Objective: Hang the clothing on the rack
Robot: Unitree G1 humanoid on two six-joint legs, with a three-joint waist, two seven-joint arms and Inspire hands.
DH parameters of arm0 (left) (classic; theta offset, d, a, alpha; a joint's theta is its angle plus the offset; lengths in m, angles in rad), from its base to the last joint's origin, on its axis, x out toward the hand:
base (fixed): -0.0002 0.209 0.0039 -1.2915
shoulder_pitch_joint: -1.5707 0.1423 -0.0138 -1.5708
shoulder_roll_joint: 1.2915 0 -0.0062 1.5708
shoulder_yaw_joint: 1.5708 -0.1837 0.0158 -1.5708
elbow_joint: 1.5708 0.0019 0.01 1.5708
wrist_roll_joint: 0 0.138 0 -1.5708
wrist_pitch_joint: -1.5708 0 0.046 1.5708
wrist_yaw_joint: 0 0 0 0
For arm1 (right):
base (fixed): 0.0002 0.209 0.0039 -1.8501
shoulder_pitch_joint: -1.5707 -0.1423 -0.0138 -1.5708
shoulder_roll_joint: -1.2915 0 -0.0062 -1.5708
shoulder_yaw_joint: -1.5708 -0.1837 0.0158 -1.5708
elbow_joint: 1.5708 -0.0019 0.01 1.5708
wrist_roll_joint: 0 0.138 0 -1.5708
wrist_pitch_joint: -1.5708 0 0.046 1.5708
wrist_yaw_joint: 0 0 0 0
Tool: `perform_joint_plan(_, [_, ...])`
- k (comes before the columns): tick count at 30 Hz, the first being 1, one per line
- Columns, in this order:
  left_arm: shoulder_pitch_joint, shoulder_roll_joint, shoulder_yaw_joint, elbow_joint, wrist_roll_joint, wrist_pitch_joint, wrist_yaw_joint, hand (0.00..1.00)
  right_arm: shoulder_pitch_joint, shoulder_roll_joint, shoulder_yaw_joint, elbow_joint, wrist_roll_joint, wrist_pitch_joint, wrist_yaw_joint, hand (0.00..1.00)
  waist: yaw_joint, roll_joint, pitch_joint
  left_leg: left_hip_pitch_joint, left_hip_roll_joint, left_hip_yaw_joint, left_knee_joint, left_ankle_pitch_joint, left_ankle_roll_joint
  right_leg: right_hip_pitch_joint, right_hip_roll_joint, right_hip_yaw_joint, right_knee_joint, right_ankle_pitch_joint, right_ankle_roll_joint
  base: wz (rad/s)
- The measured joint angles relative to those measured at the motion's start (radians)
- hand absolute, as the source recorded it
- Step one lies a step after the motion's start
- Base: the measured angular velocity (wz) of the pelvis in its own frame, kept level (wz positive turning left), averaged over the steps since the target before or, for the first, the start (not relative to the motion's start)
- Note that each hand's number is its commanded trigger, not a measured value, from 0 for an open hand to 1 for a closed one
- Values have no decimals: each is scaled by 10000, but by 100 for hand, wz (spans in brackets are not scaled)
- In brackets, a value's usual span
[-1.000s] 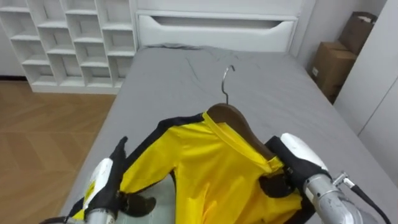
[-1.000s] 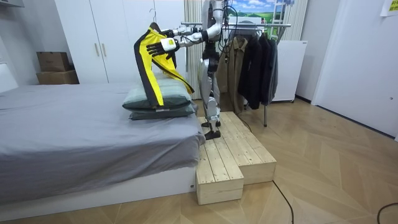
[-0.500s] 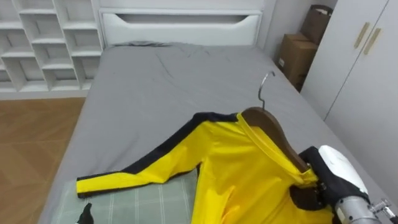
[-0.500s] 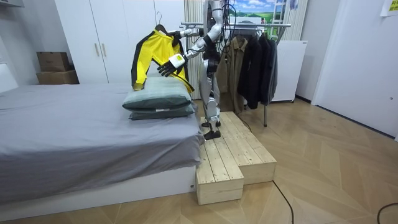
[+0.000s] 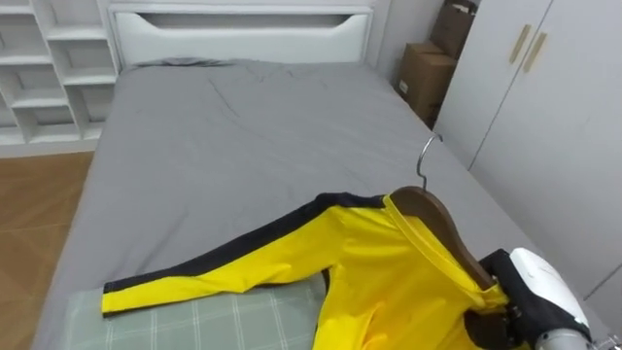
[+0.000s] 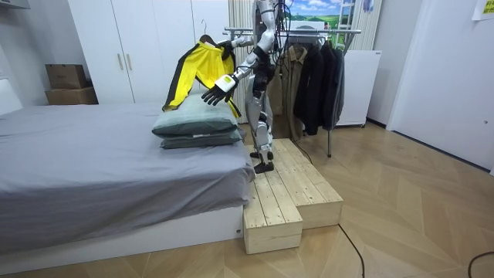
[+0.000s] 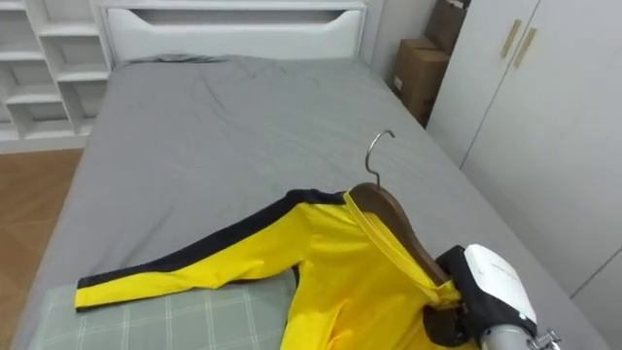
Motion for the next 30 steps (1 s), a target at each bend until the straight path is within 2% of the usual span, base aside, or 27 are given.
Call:
perform_joint_plan(1, [13,-1,8,0,19,0,62,0,0,0,10,4,4,-7,-44,100,230,12,-1,71,19,326,-80,-10,-16,-61,-17,-280,1,23,-18,-73])
perform_joint_plan(3, [53,-3,9,53,65,5,68,0,-3,0,21,35,3,-23,-83,100,458,24,-2,189,53,740,-148,-40,-62,-127,3,-342,-4,72,-35,-68])
perform_joint_plan(5, [164,6,27,68,65,28,74,0,-4,0,40,41,-3,-21,-85,100,483,28,-2,212,85,947,-147,-82,-92,-179,17,-390,10,72,-35,-40])
perform_joint_plan(8, [279,-1,180,432,65,291,223,0,-142,-3,47,44,1,-11,-88,100,507,32,-1,278,182,1341,-143,-123,-170,-333,45,-778,56,117,-109,-32])
perform_joint_plan(11, [594,6,259,459,80,444,276,0,-465,-3,76,39,49,-9,-135,100,627,91,40,356,330,1706,-114,-205,-310,-374,66,-1245,3,208,-283,-39])
perform_joint_plan(12, [632,7,261,459,90,497,284,0,-513,-4,75,39,56,-4,-142,100,624,91,40,356,343,1720,-116,-216,-329,-374,54,-1351,10,192,-308,-17])
perform_joint_plan(16, [880,-32,247,516,678,803,413,0,-850,-57,37,39,61,0,-158,100,555,119,29,390,375,1722,-94,-169,-427,-512,92,-1336,187,96,-458,-1])
perform_joint_plan(17, [904,-28,252,628,766,819,443,0,-911,-79,29,39,140,0,-160,100,487,140,9,419,410,1724,-83,-163,-456,-510,179,-1343,176,76,-489,0])
perform_joint_plan(19, [919,-17,260,854,761,937,453,0,-997,-80,26,20,259,-1,-169,100,480,178,21,499,491,1785,-36,-203,-547,-487,230,-1342,183,28,-566,-8])
perform_joint_plan(20, [978,-29,261,891,751,1080,457,0,-1002,-81,26,-93,188,4,-170,100,482,183,21,512,565,1883,31,-236,-607,-529,282,-1331,209,-31,-632,-18])
perform_joint_plan(24, [1336,-34,246,891,732,1132,498,0,-1030,-99,103,-703,50,-2,-185,100,573,204,5,567,818,2464,297,-375,-893,-903,377,-1329,560,-212,-918,-52])
perform_joint_plan(25, [1362,-41,253,892,707,1151,567,0,-1037,-117,102,-848,21,5,-194,100,600,188,-1,577,869,2532,439,-370,-943,-1035,431,-1142,720,-275,-1004,-68])
perform_joint_plan(26, [1377,-85,250,892,632,1162,706,0,-1127,-117,150,-917,16,4,-194,100,669,188,-3,590,875,2426,618,-363,-959,-1131,557,-773,771,-319,-1074,-82])
perform_joint_plan(27, [1382,-119,238,892,622,1170,774,0,-1240,-118,208,-916,32,4,-193,100,716,192,0,584,886,2222,718,-342,-993,-1157,623,-607,758,-348,-1101,-101])
perform_joint_plan(29, [1303,-192,160,892,618,1161,918,0,-1511,-116,379,-941,260,-1,-194,100,681,256,12,533,884,411,1039,-319,-1026,-1175,986,198,717,-421,-1204,-101])
perform_joint_plan(30, [1252,-190,156,891,615,1156,925,0,-1512,-116,416,-958,266,-1,-197,100,660,258,10,517,876,-1,1142,-316,-1029,-1173,1099,458,732,-430,-1244,-94])
